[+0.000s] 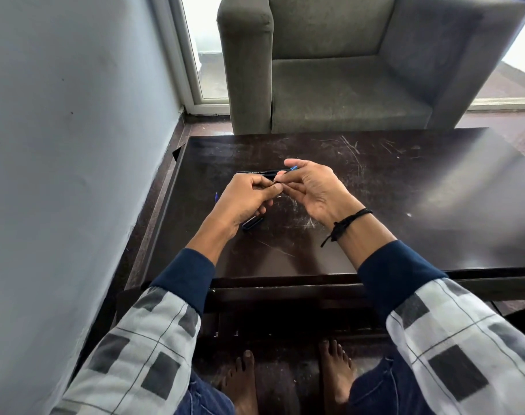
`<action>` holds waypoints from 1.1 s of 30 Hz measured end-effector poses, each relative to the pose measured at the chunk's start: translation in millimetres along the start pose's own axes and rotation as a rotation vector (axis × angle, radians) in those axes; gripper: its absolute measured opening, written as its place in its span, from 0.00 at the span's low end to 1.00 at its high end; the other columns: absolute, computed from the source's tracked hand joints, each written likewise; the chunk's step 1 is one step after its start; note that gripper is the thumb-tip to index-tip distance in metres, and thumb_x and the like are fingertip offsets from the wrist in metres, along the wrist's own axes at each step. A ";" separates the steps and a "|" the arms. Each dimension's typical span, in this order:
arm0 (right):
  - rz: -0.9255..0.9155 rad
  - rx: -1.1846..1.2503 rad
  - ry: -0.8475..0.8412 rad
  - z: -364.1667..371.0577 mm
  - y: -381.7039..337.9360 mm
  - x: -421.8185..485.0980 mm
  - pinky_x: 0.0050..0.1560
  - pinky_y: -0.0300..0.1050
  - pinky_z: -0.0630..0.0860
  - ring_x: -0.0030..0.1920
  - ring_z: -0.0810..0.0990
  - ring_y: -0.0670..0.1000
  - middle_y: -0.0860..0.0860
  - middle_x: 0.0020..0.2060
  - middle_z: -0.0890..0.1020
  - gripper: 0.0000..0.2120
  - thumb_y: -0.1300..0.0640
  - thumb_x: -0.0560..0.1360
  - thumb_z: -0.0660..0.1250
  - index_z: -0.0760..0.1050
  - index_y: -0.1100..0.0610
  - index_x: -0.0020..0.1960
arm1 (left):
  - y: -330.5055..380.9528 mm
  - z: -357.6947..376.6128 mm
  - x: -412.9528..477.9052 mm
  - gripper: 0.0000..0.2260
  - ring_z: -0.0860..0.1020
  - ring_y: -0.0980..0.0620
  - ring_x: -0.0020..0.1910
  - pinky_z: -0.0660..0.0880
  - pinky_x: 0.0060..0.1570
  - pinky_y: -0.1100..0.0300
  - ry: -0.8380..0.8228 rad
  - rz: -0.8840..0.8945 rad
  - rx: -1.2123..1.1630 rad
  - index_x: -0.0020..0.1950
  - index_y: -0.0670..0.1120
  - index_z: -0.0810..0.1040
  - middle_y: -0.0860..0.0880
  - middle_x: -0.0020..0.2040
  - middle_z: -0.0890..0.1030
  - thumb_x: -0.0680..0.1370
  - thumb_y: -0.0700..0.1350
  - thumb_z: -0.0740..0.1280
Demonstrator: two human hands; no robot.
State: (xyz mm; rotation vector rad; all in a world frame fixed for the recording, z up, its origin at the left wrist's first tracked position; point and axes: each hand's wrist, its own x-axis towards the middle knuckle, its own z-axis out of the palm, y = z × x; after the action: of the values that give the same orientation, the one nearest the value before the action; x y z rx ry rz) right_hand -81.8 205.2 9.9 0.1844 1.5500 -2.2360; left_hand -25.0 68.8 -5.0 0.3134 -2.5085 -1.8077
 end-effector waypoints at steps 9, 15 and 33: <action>-0.004 -0.018 0.004 0.2 0.5 0.8 0.48 0.41 0.83 0.44 0.84 0.52 0.57 0.44 0.84 0.21 0.77 0.71 0.68 0.76 0.62 0.61 | 3.5 -0.6 -1.5 0.08 0.70 0.59 0.26 0.68 0.27 0.69 0.006 0.006 0.026 0.45 0.46 0.84 0.50 0.32 0.78 0.81 0.46 0.68; -0.013 0.006 -0.023 -0.5 -1.3 -0.3 0.46 0.44 0.84 0.45 0.84 0.55 0.59 0.48 0.81 0.23 0.80 0.71 0.65 0.76 0.62 0.61 | 5.3 -0.4 -2.1 0.12 0.67 0.60 0.24 0.65 0.25 0.70 -0.013 -0.006 0.023 0.48 0.41 0.85 0.50 0.30 0.75 0.82 0.47 0.66; -0.068 -0.221 0.034 -1.0 0.5 1.2 0.44 0.43 0.84 0.37 0.83 0.53 0.57 0.40 0.83 0.13 0.72 0.72 0.72 0.78 0.62 0.54 | 4.4 -0.3 -0.4 0.13 0.67 0.61 0.23 0.64 0.24 0.70 -0.052 -0.031 0.022 0.46 0.44 0.83 0.50 0.30 0.73 0.84 0.47 0.63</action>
State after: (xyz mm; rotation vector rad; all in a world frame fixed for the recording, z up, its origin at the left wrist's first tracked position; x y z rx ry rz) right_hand -82.7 205.6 8.7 0.1066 1.8318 -2.1007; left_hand -25.1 69.9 -0.7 0.3119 -2.5740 -1.8246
